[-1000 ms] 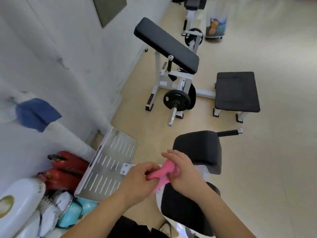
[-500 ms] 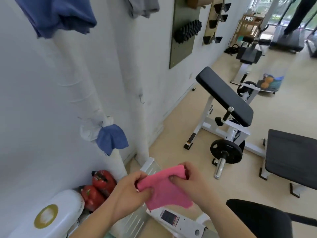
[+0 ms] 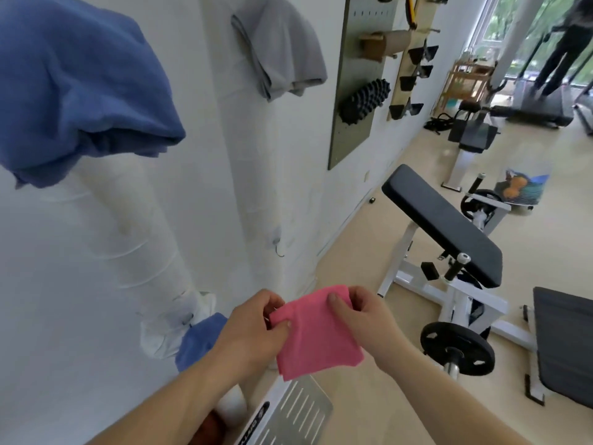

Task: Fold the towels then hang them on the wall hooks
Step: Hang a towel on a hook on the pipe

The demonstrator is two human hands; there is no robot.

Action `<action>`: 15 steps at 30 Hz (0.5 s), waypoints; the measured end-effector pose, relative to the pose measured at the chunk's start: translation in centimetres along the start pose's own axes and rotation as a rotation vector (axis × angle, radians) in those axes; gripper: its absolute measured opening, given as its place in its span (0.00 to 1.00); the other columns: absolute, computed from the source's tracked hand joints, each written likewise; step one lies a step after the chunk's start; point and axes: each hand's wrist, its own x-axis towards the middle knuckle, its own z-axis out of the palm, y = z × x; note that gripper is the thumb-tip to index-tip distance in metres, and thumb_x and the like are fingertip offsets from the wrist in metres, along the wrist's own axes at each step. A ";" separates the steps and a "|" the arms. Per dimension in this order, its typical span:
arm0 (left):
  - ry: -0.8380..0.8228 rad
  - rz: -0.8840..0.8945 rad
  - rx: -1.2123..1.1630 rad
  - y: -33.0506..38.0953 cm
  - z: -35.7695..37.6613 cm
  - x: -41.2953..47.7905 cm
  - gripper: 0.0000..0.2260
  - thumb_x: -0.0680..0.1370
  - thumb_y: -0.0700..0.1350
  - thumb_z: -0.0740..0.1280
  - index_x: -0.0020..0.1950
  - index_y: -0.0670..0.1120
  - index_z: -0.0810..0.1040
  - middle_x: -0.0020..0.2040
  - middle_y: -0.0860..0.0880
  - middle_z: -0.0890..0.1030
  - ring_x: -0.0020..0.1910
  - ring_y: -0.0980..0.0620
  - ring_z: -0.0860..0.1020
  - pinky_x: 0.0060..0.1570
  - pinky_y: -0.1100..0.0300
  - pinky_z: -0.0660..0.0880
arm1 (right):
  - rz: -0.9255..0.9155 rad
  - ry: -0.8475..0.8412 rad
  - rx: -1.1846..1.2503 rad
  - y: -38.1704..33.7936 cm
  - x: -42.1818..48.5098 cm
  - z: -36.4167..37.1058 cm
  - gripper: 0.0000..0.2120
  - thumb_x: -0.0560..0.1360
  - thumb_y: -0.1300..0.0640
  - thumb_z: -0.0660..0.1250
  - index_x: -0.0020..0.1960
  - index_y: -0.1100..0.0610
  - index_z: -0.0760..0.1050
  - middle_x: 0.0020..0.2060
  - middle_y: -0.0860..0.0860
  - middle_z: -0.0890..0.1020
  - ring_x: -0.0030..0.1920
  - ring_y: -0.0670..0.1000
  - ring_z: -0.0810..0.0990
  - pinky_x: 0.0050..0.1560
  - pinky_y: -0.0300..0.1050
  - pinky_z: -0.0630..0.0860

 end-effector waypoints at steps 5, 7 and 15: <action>0.058 -0.073 0.061 0.9 0.2 8.5 0.05 0.75 0.42 0.69 0.47 0.52 0.78 0.43 0.52 0.84 0.43 0.52 0.82 0.45 0.56 0.80 | -0.080 -0.069 -0.078 -1.4 10.9 0.8 0.06 0.78 0.48 0.70 0.47 0.50 0.78 0.42 0.49 0.84 0.42 0.48 0.81 0.44 0.45 0.79; 0.087 -0.111 0.081 0.7 0.4 12.1 0.06 0.75 0.40 0.69 0.48 0.50 0.77 0.44 0.51 0.83 0.43 0.52 0.81 0.44 0.58 0.79 | -0.097 -0.083 -0.096 -1.4 14.9 1.6 0.06 0.79 0.49 0.69 0.46 0.49 0.76 0.39 0.47 0.81 0.39 0.45 0.79 0.38 0.39 0.73; 0.213 -0.190 0.180 -3.8 1.7 21.8 0.07 0.72 0.38 0.68 0.45 0.47 0.72 0.40 0.46 0.80 0.35 0.51 0.75 0.37 0.55 0.74 | -0.115 -0.116 -0.276 1.5 27.1 6.1 0.08 0.77 0.46 0.67 0.43 0.48 0.76 0.38 0.45 0.82 0.41 0.47 0.81 0.40 0.44 0.74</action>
